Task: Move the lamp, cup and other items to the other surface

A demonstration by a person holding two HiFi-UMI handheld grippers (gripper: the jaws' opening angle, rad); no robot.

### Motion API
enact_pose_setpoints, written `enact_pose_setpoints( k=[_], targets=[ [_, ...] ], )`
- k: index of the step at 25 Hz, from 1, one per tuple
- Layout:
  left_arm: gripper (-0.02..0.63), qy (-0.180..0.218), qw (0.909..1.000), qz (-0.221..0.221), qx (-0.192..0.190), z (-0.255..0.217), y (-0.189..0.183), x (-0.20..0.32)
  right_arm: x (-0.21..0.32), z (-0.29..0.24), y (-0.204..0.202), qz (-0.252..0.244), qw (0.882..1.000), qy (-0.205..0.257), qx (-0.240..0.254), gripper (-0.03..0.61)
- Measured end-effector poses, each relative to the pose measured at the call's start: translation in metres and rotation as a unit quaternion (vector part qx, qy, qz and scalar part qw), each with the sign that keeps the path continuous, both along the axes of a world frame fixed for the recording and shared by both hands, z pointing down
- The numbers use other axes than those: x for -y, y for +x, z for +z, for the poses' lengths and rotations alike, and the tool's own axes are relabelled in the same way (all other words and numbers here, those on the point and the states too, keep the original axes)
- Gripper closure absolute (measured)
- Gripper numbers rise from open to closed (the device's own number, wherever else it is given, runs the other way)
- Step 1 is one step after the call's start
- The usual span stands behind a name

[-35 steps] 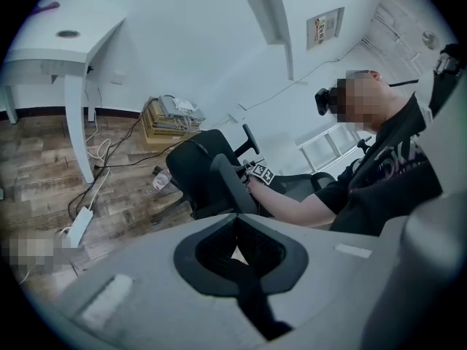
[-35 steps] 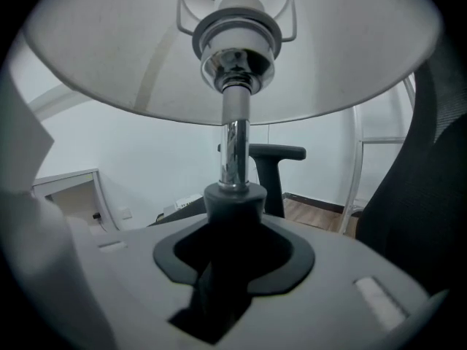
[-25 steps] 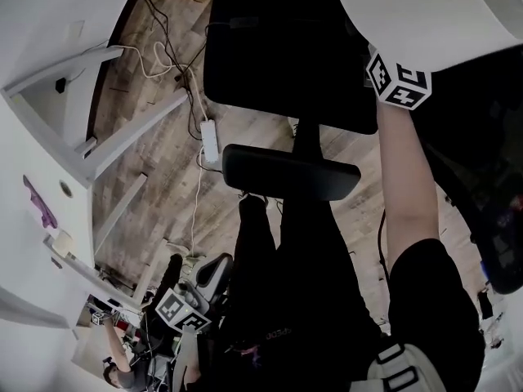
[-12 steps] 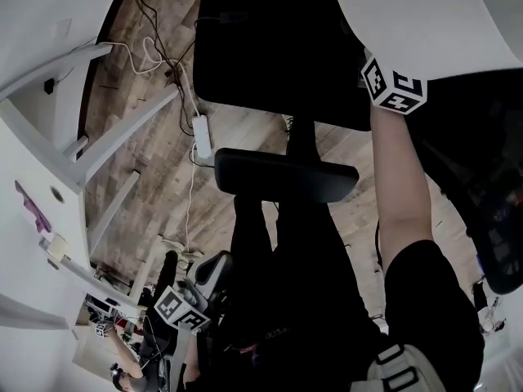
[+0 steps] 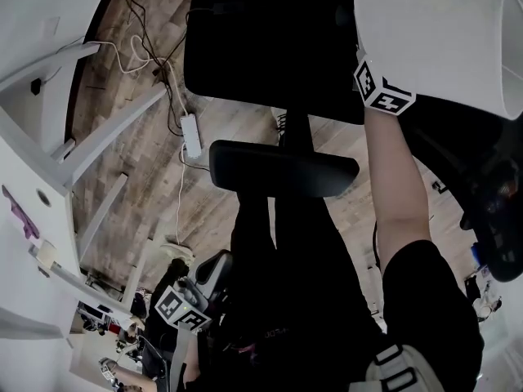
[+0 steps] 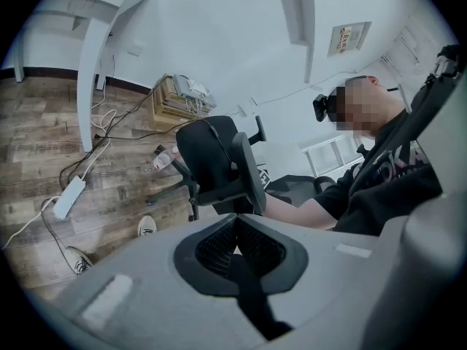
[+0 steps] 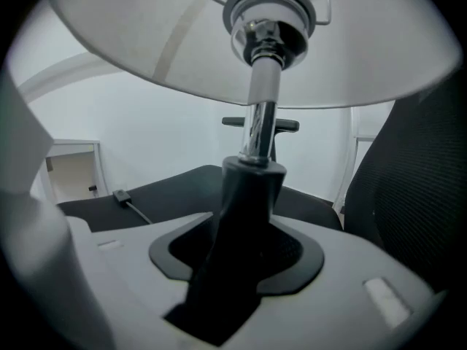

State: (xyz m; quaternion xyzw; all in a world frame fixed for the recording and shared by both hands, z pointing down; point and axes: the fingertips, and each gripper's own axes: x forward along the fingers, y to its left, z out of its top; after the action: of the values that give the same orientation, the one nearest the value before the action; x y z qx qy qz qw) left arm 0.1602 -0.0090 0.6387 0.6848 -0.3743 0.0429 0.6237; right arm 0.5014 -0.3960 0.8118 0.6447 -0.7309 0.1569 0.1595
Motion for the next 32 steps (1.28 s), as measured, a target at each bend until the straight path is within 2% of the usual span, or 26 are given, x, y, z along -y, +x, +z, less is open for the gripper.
enact_pose_setpoints(
  k=[5,9,10,13,17,22,26,32],
  targets=[
    [0.618,0.008,0.9998,-0.012,-0.014,0.009,-0.011,-0.010,-0.020,0.004,0.004,0.007,1.000,-0.026,-0.016,0.371],
    [0.618,0.019,0.9994,-0.019,-0.021,0.006,-0.021,-0.015,-0.034,0.004,0.005,0.002,0.998,-0.059,-0.024,0.380],
    [0.618,0.023,0.9993,-0.021,-0.022,0.004,-0.024,-0.015,-0.039,0.005,0.006,0.000,0.997,-0.071,-0.026,0.393],
    [0.618,0.036,0.9987,-0.025,-0.024,-0.003,-0.032,-0.017,-0.063,0.009,0.014,-0.004,0.993,-0.109,-0.040,0.499],
    [0.618,0.053,0.9976,-0.034,-0.029,-0.017,-0.040,-0.015,-0.093,0.011,0.022,-0.008,0.987,-0.156,-0.045,0.565],
    [0.618,0.080,0.9949,-0.052,-0.032,-0.036,-0.048,-0.012,-0.125,0.007,0.026,-0.016,0.978,-0.202,-0.051,0.565],
    [0.618,0.132,0.9878,-0.075,-0.035,-0.059,-0.050,0.001,-0.146,-0.006,0.022,-0.028,0.973,-0.224,-0.053,0.566],
    [0.618,0.160,0.9829,-0.086,-0.030,-0.081,-0.069,0.001,-0.178,-0.020,0.012,-0.046,0.962,-0.262,-0.060,0.566]
  ],
)
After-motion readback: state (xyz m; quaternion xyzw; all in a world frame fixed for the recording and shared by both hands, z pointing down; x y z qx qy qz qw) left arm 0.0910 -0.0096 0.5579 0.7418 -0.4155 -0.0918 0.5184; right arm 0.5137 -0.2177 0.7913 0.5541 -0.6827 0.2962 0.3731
